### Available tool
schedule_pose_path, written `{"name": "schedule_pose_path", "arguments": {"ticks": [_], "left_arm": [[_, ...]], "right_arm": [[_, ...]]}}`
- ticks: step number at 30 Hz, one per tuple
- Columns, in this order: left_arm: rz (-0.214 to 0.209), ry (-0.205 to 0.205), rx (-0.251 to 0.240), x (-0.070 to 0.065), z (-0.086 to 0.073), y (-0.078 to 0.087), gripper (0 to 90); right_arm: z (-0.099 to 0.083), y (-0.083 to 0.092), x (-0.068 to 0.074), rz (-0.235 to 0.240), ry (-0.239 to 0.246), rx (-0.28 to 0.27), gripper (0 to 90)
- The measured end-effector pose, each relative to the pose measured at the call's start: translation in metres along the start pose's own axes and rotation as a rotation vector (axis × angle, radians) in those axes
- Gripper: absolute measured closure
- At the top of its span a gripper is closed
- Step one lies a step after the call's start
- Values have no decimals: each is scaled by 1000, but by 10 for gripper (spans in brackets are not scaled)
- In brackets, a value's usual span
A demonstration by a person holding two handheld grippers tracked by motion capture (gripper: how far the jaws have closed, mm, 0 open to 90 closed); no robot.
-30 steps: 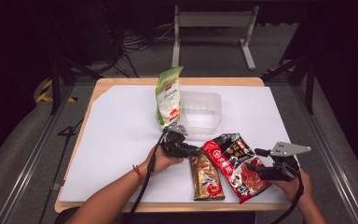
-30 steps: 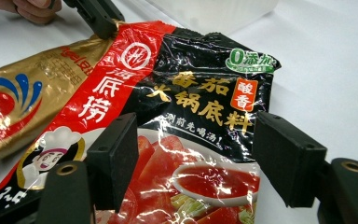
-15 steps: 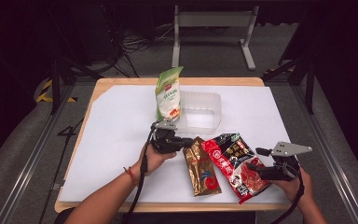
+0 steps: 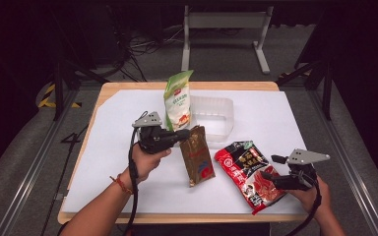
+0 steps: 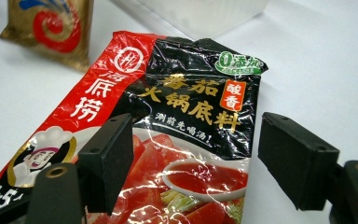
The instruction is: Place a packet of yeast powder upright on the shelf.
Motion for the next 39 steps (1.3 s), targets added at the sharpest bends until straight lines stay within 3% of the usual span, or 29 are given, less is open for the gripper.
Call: {"name": "schedule_pose_path", "arguments": {"ticks": [10, 15, 17, 26, 27, 30, 35, 39], "left_arm": [[12, 5, -130, -5, 22, 21, 873], [25, 20, -170, -1, 31, 21, 873], [53, 7, -168, 0, 34, 18, 873], [141, 64, -191, 19, 51, 10, 873], [172, 60, -194, 20, 54, 8, 873], [168, 70, -201, 23, 56, 3, 872], [218, 80, -195, 29, 62, -9, 871], [300, 37, -178, 34, 73, -19, 871]], "right_arm": [[-1, 0, -2, -15, 2, 6, 269], [0, 0, -2, -19, 0, 6, 265], [0, 0, -1, -18, 0, 8, 264], [-1, 0, -2, -18, -4, 8, 261], [-1, 0, -3, -18, -5, 9, 260], [-2, 0, -3, -19, -6, 8, 258], [-2, 0, -3, -22, -7, 9, 254], [-2, 0, -3, -21, -7, 11, 253]]}}
Point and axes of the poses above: each handheld gripper's, and its own axes: y roughly backward along the jaws, z roughly out of its top, x roughly to its left, the point moved 4 cm from there along -y, roughly forward along the jaws, and after that the axes turned 1 degree about -x, right-handed, at the moved point
